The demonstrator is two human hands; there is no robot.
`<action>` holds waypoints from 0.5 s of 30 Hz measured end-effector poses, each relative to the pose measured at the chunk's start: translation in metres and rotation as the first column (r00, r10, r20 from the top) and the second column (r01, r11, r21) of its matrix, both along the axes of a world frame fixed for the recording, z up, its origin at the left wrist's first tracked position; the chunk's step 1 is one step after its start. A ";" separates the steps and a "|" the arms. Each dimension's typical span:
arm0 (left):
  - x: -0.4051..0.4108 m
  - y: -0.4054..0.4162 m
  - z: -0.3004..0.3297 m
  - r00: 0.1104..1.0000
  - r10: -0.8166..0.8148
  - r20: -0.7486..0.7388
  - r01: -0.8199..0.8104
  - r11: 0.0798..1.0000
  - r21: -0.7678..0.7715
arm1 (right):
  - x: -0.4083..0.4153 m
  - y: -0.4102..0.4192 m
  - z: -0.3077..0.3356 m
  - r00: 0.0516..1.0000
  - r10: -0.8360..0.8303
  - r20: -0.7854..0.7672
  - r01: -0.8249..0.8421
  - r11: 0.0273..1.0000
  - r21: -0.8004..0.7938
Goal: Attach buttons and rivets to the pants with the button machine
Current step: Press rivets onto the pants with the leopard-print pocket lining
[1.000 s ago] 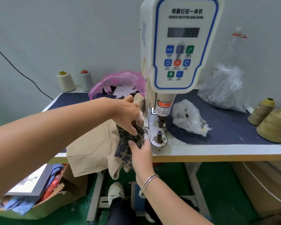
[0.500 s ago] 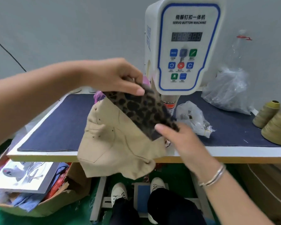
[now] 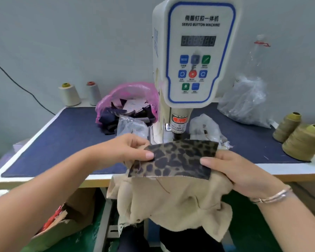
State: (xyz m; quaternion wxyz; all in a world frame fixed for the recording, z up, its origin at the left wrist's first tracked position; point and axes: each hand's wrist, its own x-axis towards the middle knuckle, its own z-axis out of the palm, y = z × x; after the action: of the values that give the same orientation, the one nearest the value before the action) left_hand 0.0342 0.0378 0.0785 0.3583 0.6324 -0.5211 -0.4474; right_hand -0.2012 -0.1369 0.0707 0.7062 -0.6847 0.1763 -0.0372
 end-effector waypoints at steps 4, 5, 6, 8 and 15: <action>-0.009 0.008 0.025 0.980 -0.198 -0.019 0.198 0.980 0.004 | -0.025 -0.007 0.013 0.969 0.146 0.201 -0.161 0.985 0.064; -0.010 0.006 0.026 0.983 -0.185 0.021 0.184 0.983 0.013 | -0.026 -0.009 0.012 0.973 0.144 0.182 -0.151 0.988 0.025; -0.010 0.003 0.023 0.987 -0.149 0.060 0.148 0.989 0.022 | -0.026 -0.009 0.010 0.981 0.132 0.143 -0.131 0.991 -0.022; -0.012 -0.003 0.012 0.987 -0.087 0.132 0.081 0.996 0.049 | -0.021 -0.010 -0.001 0.994 0.087 0.059 -0.081 0.993 -0.088; -0.013 -0.017 -0.030 0.989 -0.006 0.148 -0.011 0.993 0.114 | -0.006 -0.024 -0.043 0.995 -0.057 -0.085 0.067 0.992 0.112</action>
State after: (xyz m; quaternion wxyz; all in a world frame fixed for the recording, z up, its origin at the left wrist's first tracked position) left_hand 0.0216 0.0209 0.0482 0.2824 0.6840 -0.5191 -0.4276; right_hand -0.2074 -0.1610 0.0276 0.7349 -0.6383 0.2281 -0.0208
